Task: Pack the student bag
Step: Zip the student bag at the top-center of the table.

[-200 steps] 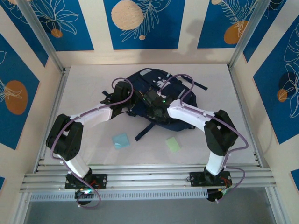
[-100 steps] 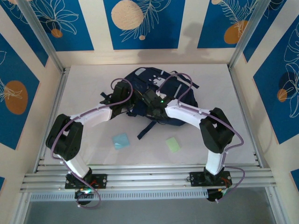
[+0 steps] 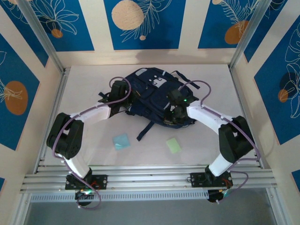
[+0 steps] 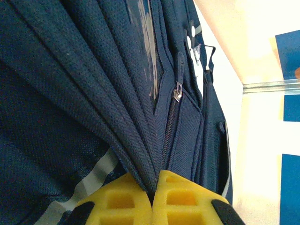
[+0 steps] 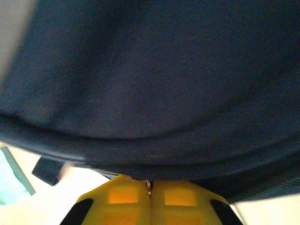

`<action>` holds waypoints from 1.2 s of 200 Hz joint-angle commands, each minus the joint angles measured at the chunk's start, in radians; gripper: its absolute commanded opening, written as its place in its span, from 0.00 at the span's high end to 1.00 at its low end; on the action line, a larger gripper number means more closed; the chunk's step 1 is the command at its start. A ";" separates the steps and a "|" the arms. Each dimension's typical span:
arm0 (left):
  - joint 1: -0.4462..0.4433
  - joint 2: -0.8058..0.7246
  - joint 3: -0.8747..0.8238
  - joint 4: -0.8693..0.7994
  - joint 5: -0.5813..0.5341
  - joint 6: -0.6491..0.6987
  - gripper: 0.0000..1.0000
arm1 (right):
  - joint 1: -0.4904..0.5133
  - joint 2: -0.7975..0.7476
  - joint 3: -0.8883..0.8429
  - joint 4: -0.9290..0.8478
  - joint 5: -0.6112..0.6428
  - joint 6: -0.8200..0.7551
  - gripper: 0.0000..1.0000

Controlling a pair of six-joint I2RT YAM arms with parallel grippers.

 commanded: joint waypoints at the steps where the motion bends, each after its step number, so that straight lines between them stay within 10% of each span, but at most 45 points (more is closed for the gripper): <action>1: 0.056 -0.002 0.055 0.065 -0.073 0.061 1.00 | -0.094 -0.063 -0.014 -0.232 -0.014 -0.099 1.00; 37: 0.089 0.050 0.108 0.050 -0.059 0.136 1.00 | -0.186 -0.075 0.026 -0.254 -0.019 -0.161 1.00; 91: 0.120 0.259 0.395 -0.043 0.134 0.243 1.00 | -0.037 -0.017 0.047 -0.029 -0.328 -0.125 1.00; 113: 0.122 0.288 0.485 -0.180 0.185 0.282 0.64 | 0.009 0.049 0.101 0.060 -0.369 -0.082 1.00; 147: 0.122 0.163 0.378 -0.271 0.166 0.302 0.42 | 0.033 0.184 0.246 0.146 -0.382 -0.041 1.00; 240: 0.021 0.003 0.041 -0.137 0.205 0.073 0.40 | 0.084 0.249 0.317 0.199 -0.450 0.037 1.00</action>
